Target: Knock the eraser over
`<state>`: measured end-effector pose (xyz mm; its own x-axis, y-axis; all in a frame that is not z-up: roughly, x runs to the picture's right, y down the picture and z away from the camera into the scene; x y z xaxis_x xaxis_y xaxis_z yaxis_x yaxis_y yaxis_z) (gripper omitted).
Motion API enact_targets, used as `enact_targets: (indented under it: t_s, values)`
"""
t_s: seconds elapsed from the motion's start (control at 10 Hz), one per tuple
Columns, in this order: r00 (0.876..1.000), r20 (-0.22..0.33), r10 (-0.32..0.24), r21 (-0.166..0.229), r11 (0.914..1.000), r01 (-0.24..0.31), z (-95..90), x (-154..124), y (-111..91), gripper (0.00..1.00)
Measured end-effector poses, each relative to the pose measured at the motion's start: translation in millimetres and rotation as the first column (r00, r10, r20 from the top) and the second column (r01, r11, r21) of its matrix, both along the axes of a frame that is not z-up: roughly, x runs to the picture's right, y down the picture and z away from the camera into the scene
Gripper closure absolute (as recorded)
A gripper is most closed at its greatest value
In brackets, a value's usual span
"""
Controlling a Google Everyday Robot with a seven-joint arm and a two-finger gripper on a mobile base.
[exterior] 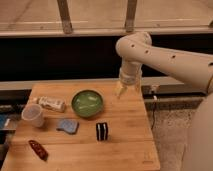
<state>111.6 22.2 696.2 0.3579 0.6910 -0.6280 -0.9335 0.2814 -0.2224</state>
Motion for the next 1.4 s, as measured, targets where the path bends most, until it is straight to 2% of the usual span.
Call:
enact_targets:
  t_s: [1.3,1.4]
  values:
    - [1.000,0.000,0.000,-0.002,1.0000,0.000,0.9,0.0,0.9,0.36]
    - [1.000,0.000,0.000,-0.002,1.0000,0.000,0.8,0.0,0.8,0.39]
